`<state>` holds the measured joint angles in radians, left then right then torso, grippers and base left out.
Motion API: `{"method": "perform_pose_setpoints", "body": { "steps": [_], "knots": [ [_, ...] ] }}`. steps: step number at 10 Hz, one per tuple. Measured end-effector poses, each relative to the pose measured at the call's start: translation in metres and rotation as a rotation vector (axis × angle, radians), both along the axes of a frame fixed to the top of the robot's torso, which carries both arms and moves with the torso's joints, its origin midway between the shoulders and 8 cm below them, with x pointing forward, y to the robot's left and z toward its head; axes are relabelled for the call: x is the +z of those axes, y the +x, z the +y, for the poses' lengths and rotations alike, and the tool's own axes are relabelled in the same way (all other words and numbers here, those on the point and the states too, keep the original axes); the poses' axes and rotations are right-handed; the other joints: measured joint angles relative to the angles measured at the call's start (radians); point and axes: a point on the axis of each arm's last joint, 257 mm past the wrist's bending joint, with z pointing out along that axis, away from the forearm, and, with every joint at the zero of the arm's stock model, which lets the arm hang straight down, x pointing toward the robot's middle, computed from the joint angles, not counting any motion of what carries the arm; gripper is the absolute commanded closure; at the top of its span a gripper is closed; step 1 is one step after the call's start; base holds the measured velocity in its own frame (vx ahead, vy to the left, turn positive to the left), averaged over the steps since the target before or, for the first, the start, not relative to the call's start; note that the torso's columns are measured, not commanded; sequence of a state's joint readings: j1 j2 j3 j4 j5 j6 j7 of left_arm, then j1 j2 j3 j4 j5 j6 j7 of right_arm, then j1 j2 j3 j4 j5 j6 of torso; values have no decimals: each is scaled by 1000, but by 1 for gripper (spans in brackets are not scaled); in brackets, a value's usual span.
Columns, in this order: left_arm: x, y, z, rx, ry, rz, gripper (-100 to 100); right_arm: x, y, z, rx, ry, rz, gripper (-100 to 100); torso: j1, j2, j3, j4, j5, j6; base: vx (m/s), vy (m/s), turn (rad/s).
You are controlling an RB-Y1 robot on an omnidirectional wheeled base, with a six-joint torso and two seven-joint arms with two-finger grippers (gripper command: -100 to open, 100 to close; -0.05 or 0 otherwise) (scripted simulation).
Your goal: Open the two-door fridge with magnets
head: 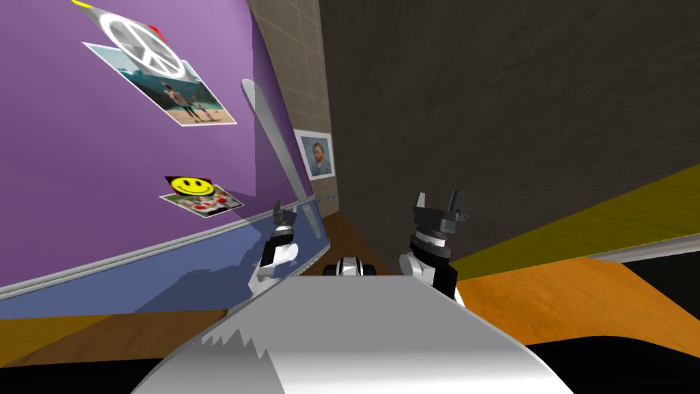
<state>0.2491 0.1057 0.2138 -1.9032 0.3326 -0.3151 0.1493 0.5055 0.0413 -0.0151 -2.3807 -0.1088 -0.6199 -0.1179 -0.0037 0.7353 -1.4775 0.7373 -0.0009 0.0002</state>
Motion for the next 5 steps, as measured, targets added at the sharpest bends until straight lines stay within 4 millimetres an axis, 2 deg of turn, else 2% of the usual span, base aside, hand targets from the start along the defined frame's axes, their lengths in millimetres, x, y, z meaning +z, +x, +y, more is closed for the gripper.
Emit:
{"method": "perform_pose_setpoints", "body": {
  "steps": [2,5],
  "knots": [
    [-11,2,3,14,-87,-4,-100,0,0,0,0,0,0,0,7,4,2,1,2,0,77,-112,8],
    [-26,4,1,32,-188,-10,-100,0,0,0,0,0,0,0,7,6,3,2,2,0,20,-31,3]
  ]
}}
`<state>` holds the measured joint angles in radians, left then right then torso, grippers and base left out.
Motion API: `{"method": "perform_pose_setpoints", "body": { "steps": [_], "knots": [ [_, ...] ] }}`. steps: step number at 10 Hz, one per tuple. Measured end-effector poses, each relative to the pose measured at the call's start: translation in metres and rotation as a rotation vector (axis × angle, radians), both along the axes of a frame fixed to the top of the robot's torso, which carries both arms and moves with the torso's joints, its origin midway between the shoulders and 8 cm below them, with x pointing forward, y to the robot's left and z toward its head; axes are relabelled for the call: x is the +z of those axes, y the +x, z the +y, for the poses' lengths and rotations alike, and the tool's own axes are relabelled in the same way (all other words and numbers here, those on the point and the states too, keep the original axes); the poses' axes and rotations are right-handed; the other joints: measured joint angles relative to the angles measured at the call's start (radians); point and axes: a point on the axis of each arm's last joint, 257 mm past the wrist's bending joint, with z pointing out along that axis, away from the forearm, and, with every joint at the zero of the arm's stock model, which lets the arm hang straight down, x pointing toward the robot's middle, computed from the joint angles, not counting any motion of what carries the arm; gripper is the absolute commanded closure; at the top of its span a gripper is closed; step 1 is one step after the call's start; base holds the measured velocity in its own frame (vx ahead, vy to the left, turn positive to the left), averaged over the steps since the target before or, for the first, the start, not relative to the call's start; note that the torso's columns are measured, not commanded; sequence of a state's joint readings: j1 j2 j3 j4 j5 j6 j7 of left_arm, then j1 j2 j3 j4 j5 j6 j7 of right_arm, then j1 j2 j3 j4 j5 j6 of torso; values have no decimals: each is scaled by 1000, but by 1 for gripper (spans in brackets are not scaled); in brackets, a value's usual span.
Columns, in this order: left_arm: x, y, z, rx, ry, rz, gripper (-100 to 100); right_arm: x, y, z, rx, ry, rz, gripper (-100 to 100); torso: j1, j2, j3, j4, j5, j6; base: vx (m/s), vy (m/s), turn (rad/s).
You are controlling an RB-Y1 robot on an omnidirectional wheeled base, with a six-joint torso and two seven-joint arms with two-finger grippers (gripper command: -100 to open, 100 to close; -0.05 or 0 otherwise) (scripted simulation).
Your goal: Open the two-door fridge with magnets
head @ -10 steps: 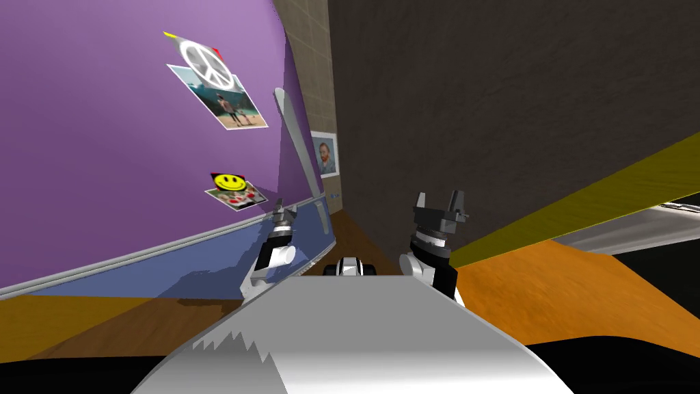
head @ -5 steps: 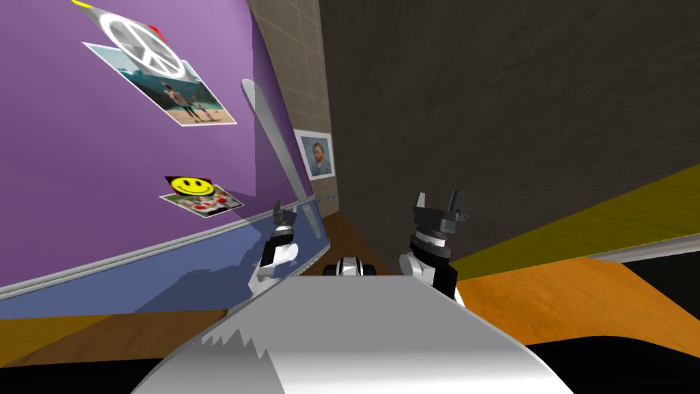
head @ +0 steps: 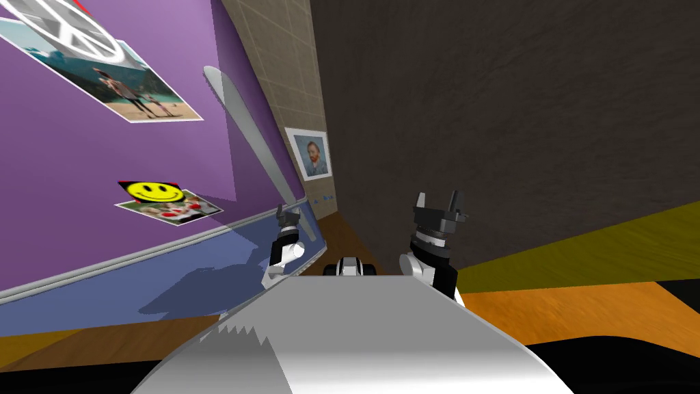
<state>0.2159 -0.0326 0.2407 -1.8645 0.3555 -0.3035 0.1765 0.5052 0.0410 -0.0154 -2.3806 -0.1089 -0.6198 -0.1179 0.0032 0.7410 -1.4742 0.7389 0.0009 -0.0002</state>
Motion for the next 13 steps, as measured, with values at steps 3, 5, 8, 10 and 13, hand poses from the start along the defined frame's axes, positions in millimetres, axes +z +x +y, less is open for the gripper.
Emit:
{"method": "perform_pose_setpoints", "body": {
  "steps": [3,5,8,10,13],
  "knots": [
    [10,0,1,-2,-1,-3,-100,0,0,0,0,0,0,0,-3,-6,-4,-2,-1,0,68,8,19],
    [14,0,3,-5,-1,0,100,0,0,0,0,0,0,0,-3,-2,-1,-1,-1,0,1,7,2],
    [8,-1,3,3,0,-6,100,0,0,0,0,0,0,0,-6,-5,-3,-1,-2,2,-88,12,-23],
    [10,2,-5,-29,3,-7,100,0,0,0,0,0,0,0,-4,5,3,1,-1,4,-346,93,-160],
    [15,14,-31,-110,2,-7,100,0,0,0,0,0,0,0,-5,0,0,0,-2,0,-437,56,-139]
  ]
}}
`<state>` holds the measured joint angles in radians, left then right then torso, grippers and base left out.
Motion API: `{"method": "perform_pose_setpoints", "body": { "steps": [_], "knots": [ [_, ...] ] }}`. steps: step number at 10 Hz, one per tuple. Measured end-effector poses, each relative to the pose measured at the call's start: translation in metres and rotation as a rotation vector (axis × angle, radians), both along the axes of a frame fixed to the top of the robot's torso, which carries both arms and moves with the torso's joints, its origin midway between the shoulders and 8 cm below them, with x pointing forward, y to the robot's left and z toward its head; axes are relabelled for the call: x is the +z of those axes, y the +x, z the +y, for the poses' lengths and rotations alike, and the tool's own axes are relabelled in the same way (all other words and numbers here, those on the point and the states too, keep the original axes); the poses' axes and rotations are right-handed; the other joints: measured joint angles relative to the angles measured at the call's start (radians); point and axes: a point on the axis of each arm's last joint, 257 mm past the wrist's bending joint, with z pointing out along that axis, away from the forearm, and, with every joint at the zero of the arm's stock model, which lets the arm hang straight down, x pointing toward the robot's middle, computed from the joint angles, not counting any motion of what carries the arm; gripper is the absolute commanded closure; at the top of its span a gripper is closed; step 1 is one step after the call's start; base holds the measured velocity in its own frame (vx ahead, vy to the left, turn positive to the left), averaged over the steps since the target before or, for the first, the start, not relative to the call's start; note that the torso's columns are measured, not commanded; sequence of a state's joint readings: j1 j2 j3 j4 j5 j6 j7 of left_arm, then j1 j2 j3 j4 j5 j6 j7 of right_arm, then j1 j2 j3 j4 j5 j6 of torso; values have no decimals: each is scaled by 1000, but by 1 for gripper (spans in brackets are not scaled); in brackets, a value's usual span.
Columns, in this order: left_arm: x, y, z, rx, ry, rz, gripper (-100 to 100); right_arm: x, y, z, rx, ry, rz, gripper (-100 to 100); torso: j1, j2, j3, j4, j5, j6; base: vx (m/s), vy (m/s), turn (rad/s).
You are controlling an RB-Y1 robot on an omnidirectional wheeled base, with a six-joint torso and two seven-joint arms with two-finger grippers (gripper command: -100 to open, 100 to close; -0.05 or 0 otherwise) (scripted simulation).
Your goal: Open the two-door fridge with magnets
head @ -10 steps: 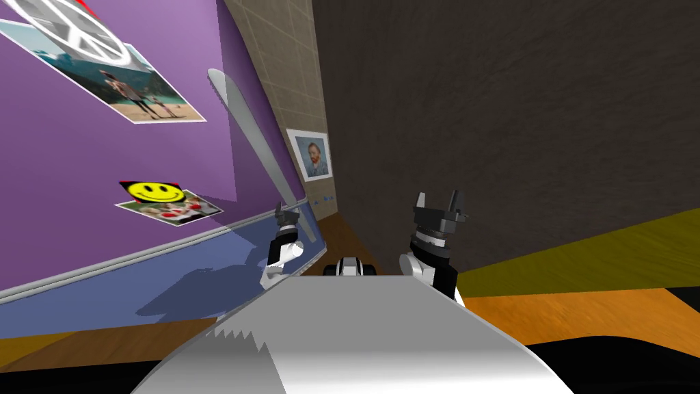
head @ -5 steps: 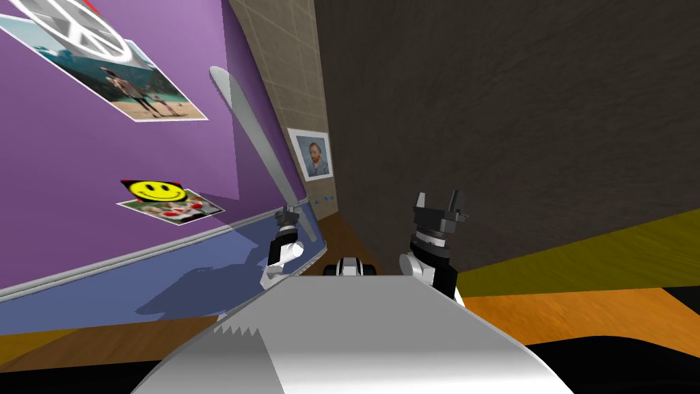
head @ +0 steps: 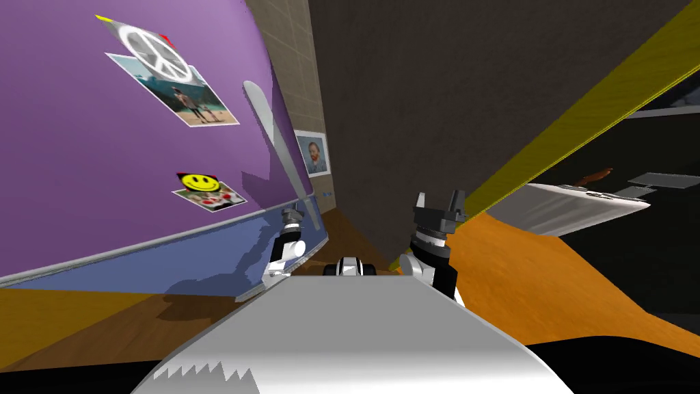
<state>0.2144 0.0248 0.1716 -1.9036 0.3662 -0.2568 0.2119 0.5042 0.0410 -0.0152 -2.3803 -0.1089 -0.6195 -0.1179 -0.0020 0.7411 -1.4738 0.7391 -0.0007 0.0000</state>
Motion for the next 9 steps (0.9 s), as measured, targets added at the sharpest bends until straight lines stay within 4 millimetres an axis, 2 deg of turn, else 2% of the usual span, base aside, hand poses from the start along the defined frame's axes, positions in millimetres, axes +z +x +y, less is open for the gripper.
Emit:
{"method": "perform_pose_setpoints", "body": {
  "steps": [4,5,6,9],
  "knots": [
    [2,7,-34,-105,0,8,100,0,0,0,0,0,0,0,3,-5,-3,-2,1,0,-392,7,-134],
    [3,9,-44,-132,-1,10,100,0,0,0,0,0,0,0,6,-2,-1,-1,2,0,-200,22,-30],
    [2,9,-45,-135,-2,11,-100,0,0,0,0,0,0,0,4,-12,-7,-3,1,0,80,-29,102],
    [7,9,-30,-110,32,12,-100,0,0,0,-1,0,1,0,0,-14,-10,-5,0,0,220,-55,78]
  ]
}}
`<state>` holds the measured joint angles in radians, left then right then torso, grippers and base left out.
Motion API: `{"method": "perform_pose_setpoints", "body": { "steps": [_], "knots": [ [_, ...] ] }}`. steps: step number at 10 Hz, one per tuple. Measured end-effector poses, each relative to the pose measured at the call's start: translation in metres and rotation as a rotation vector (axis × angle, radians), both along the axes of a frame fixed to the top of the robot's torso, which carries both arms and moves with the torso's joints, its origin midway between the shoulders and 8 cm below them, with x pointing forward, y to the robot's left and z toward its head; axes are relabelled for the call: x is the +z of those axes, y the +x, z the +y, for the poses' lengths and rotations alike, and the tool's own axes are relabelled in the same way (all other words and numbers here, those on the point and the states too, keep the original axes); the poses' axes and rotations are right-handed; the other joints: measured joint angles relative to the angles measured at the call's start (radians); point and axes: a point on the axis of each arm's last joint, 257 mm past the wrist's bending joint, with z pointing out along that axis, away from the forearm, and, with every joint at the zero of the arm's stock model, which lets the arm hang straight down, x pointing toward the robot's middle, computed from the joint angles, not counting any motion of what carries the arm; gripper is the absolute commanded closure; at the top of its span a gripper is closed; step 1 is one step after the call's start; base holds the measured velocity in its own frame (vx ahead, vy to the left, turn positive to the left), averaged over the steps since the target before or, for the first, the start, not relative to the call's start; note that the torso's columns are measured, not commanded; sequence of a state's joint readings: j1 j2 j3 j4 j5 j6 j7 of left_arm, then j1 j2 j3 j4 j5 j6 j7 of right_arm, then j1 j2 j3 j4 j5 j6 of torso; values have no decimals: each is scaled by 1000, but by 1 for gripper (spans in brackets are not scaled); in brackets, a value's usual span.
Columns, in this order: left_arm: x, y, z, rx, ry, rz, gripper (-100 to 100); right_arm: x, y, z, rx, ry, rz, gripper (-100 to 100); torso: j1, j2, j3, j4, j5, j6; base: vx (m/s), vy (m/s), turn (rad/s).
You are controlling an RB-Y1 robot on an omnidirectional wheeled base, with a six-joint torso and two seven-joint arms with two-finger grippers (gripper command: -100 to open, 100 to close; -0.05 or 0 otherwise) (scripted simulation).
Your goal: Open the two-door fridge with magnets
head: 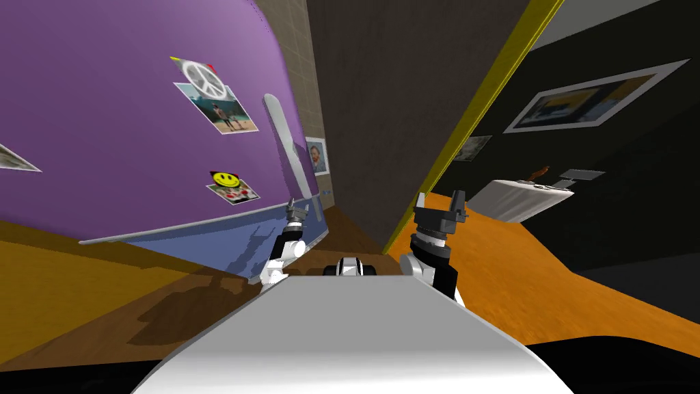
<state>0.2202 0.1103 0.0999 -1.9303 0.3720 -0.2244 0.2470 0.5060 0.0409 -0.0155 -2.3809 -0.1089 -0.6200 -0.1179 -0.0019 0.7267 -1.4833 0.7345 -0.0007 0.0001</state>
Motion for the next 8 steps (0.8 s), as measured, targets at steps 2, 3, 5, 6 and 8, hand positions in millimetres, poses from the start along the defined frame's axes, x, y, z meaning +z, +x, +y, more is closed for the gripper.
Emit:
{"method": "perform_pose_setpoints", "body": {
  "steps": [2,3,5,6,8],
  "knots": [
    [1,2,12,23,14,3,-100,0,0,0,0,0,0,0,3,12,8,4,1,0,247,-66,105],
    [1,3,17,33,12,6,-100,0,0,0,0,0,0,0,1,11,8,4,-1,0,217,-37,120],
    [-5,3,24,64,-18,12,-100,0,0,0,0,0,0,0,4,16,10,5,1,0,100,-14,1],
    [-8,2,24,71,-36,13,-100,0,0,0,0,0,0,0,3,18,12,5,1,0,21,-9,-1],
    [-4,1,24,71,-38,10,-100,0,0,0,0,0,0,0,3,13,8,4,1,0,75,1,24]
  ]
}}
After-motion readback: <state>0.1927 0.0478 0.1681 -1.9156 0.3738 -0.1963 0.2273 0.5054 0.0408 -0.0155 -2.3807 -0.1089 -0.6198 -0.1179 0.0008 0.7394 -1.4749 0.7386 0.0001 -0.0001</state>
